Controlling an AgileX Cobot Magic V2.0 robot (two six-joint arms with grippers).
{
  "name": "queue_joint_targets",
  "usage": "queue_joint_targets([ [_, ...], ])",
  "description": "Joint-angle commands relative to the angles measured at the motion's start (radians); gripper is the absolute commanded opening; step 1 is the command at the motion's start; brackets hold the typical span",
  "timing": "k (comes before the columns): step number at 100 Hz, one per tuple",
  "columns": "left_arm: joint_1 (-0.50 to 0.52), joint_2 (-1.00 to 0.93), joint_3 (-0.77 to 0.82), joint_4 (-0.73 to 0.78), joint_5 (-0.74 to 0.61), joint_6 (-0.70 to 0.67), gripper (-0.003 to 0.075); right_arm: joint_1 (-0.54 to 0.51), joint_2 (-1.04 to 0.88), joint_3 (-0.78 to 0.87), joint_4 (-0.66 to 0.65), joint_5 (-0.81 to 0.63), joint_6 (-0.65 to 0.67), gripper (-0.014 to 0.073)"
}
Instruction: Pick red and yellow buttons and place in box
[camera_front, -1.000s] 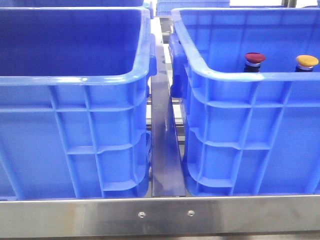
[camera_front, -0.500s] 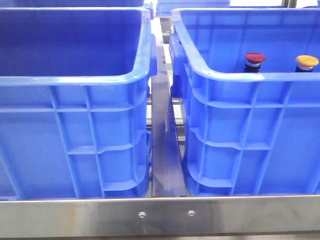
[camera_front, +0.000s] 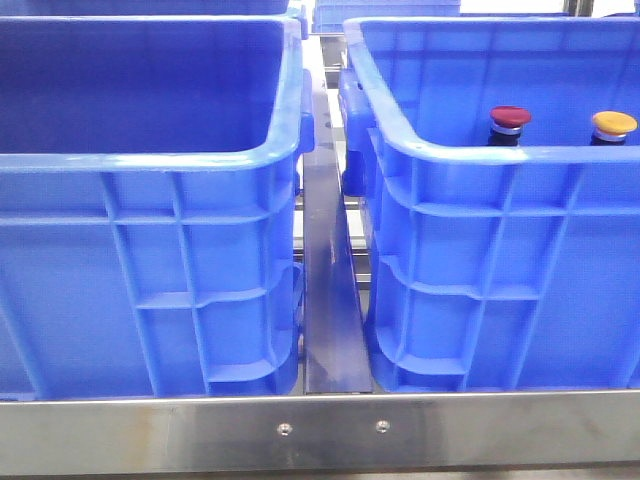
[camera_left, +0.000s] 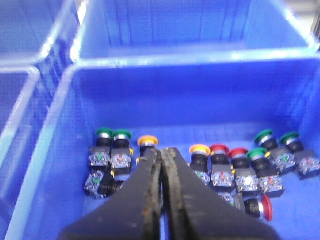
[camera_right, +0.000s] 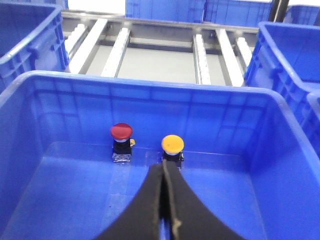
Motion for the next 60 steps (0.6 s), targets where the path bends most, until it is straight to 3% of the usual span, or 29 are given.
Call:
queue_joint_targets([
  [1, 0.003, -0.087, 0.031, -0.001, -0.109, -0.012, -0.002, -0.007, -0.069, 0.015, 0.008, -0.087, -0.001, -0.0102],
  [40, 0.003, -0.402, 0.226, 0.015, -0.14, -0.012, -0.002, -0.007, -0.42, 0.201, 0.009, -0.034, -0.001, -0.0102],
  [60, 0.003, -0.428, 0.254, 0.026, -0.132, -0.012, -0.002, -0.007, -0.455, 0.215, 0.009, 0.027, -0.001, -0.0102],
])
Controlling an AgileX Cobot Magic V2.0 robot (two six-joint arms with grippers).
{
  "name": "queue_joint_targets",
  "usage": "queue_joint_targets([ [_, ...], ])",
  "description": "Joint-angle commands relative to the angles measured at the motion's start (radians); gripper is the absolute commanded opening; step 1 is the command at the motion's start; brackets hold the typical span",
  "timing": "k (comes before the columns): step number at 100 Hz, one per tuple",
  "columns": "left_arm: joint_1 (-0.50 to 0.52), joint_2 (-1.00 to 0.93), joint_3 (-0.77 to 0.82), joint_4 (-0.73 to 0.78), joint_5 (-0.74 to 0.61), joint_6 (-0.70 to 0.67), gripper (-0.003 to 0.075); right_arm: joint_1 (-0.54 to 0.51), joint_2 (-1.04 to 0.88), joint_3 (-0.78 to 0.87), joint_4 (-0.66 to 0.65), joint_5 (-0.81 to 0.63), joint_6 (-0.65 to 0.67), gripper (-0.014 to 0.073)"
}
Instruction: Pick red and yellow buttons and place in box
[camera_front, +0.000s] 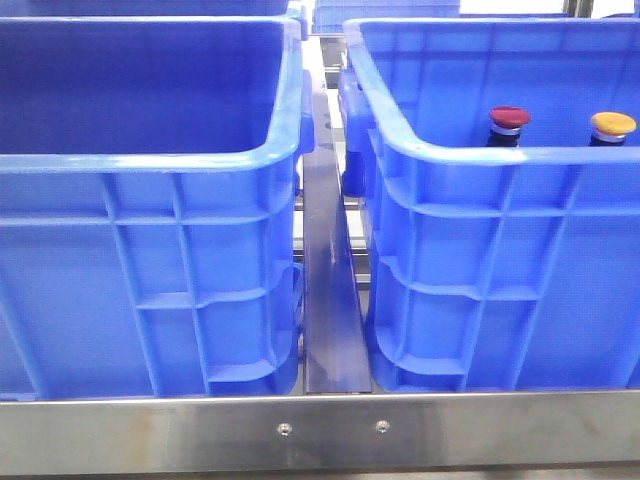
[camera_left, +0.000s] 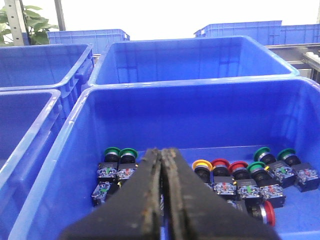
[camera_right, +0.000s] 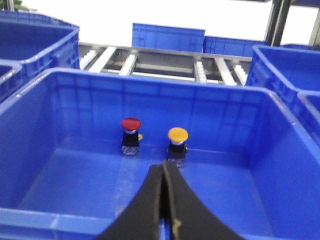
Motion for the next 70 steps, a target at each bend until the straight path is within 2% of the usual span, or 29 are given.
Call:
queue_joint_targets([
  [1, 0.0, 0.012, -0.016, 0.006, -0.075, -0.012, -0.002, -0.007, -0.011, -0.02, 0.009, -0.05, -0.001, -0.0102],
  [70, 0.0, 0.012, -0.016, 0.006, -0.073, -0.012, -0.002, -0.007, -0.012, -0.02, 0.009, -0.036, -0.001, -0.0102],
])
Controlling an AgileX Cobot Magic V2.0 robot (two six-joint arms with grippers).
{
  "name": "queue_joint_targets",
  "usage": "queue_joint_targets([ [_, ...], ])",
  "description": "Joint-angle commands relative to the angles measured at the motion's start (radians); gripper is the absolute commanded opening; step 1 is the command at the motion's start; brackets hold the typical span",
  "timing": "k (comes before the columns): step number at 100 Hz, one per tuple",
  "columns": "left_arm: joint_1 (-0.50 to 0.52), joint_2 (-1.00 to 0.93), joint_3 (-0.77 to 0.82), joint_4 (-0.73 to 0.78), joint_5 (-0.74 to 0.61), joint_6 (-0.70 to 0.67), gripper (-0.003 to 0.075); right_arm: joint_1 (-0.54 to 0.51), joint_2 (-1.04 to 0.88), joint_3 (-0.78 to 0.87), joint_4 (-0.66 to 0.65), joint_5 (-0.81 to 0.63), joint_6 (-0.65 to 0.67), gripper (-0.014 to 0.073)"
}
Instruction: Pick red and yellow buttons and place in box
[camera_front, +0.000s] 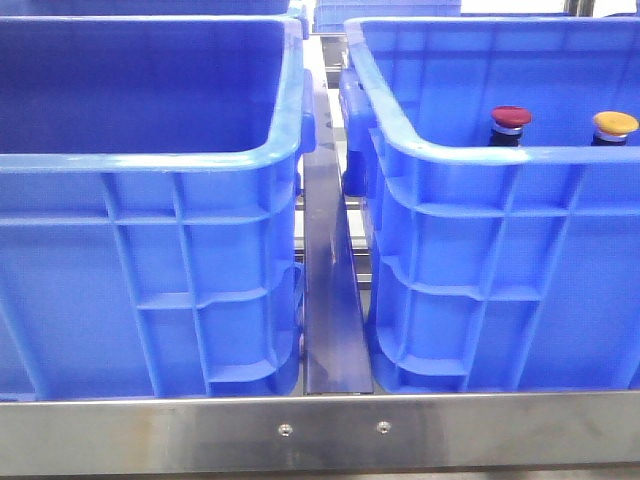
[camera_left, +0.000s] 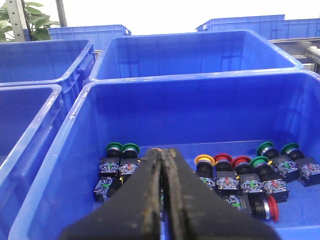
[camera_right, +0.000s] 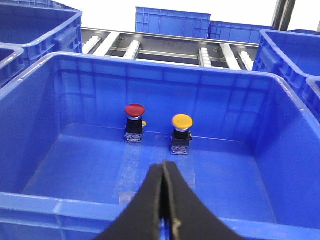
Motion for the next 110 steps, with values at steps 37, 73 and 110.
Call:
queue_joint_targets([
  [37, 0.0, 0.007, 0.026, -0.001, -0.164, -0.012, -0.002, -0.006, -0.01, -0.027, 0.009, -0.07, -0.001, -0.0102],
  [73, 0.007, -0.049, 0.346, -0.042, -0.52, -0.012, -0.002, -0.006, -0.01, -0.027, 0.009, -0.07, -0.001, -0.0102],
  [110, 0.039, -0.049, 0.436, -0.045, -0.535, -0.013, -0.002, -0.006, -0.01, -0.027, 0.009, -0.07, -0.001, -0.0102],
])
